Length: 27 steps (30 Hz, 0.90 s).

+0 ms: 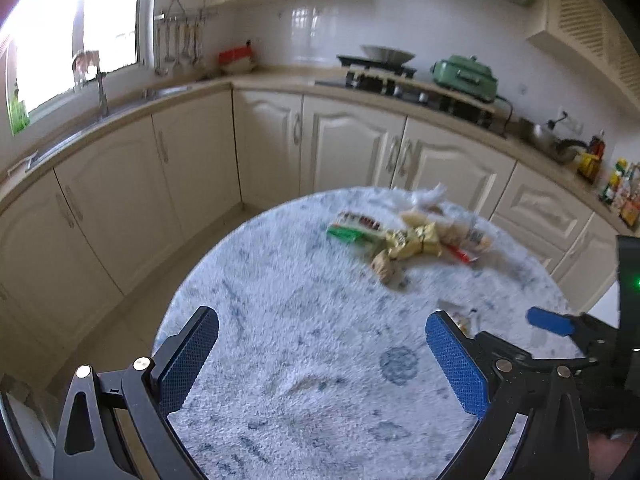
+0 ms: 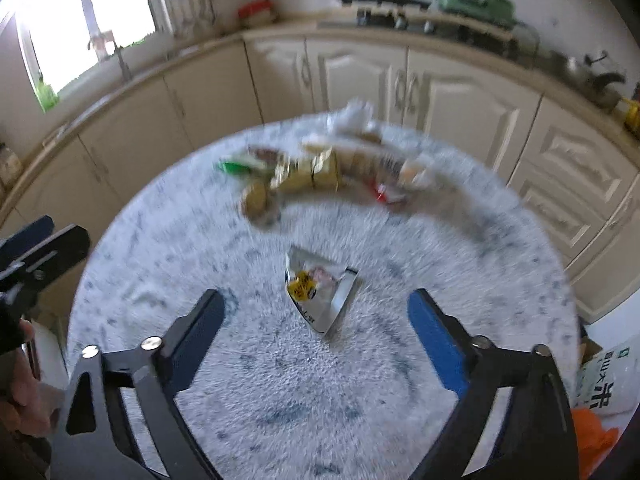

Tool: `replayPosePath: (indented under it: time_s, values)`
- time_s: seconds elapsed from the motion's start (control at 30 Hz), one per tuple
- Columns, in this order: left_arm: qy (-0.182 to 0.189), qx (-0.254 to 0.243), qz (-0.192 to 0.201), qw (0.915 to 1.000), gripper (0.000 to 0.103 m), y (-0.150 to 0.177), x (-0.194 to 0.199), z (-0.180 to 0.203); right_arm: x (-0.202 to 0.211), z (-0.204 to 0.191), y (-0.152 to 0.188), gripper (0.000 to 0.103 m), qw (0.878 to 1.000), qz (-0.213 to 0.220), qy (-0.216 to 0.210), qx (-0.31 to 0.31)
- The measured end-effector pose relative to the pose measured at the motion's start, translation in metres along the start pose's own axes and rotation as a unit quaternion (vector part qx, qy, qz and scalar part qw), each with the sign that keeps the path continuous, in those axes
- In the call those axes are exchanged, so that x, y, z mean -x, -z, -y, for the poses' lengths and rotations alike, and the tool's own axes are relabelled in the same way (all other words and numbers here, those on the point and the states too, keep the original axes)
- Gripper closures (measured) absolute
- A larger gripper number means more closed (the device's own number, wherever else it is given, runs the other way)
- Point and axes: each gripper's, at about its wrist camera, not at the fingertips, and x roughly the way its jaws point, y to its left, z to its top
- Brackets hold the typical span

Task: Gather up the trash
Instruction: 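Bring both open tools back to the trash on the table, then grasp the small white snack packet with the right tool while the left tool grasps a brown crust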

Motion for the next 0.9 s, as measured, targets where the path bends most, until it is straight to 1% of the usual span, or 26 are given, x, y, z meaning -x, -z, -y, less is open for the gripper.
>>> replayPosePath:
  time_s: [0.07, 0.1, 0.2, 0.23, 0.3, 0.33, 0.37, 0.53, 0.67, 0.8, 0.87, 0.9]
  values:
    - [0.001, 0.001, -0.012, 0.9999, 0.001, -0.006, -0.018, -0.003, -0.018, 0.002, 0.002, 0.022, 1.000, -0.019, -0.008, 0.000]
    - [0.002, 0.002, -0.016, 0.9999, 0.001, -0.006, -0.026, -0.008, -0.027, 0.003, 0.002, 0.023, 1.000, -0.027, -0.010, 0.000]
    - [0.004, 0.003, -0.032, 0.9995, 0.001, -0.012, -0.050, -0.007, -0.043, 0.006, 0.002, 0.036, 0.999, -0.041, -0.017, 0.001]
    - [0.004, 0.004, -0.035, 0.9994, 0.001, -0.009, -0.057, -0.007, -0.047, 0.007, 0.002, 0.041, 0.999, -0.046, -0.018, 0.002]
    - [0.006, 0.002, -0.039, 0.9992, 0.001, -0.009, -0.065, -0.003, -0.050, 0.007, 0.001, 0.050, 0.999, -0.043, -0.016, 0.008]
    - [0.006, 0.000, -0.042, 0.9991, 0.001, -0.011, -0.072, -0.001, -0.050, 0.007, 0.000, 0.055, 0.999, -0.043, -0.014, 0.010]
    - [0.006, -0.003, -0.044, 0.9990, 0.001, -0.013, -0.078, 0.001, -0.050, 0.007, -0.001, 0.058, 0.999, -0.041, -0.011, 0.013]
    - [0.009, -0.013, -0.050, 0.9986, 0.001, -0.020, -0.107, 0.014, -0.050, 0.014, -0.006, 0.062, 0.999, -0.035, -0.027, 0.008]
    - [0.018, -0.018, -0.061, 0.9978, 0.001, -0.030, -0.137, 0.024, -0.044, 0.021, -0.011, 0.071, 0.999, -0.027, -0.036, -0.001]
    - [0.021, -0.018, -0.072, 0.9970, 0.001, -0.039, -0.169, 0.036, -0.045, 0.025, -0.015, 0.071, 0.999, -0.029, -0.037, -0.001]
    - [0.020, -0.013, -0.079, 0.9966, 0.005, -0.044, -0.186, 0.039, -0.046, 0.025, -0.015, 0.071, 0.999, -0.029, -0.038, 0.000]
    - [0.018, -0.011, -0.082, 0.9964, 0.011, -0.046, -0.192, 0.041, -0.045, 0.026, -0.016, 0.071, 0.999, -0.029, -0.037, 0.003]
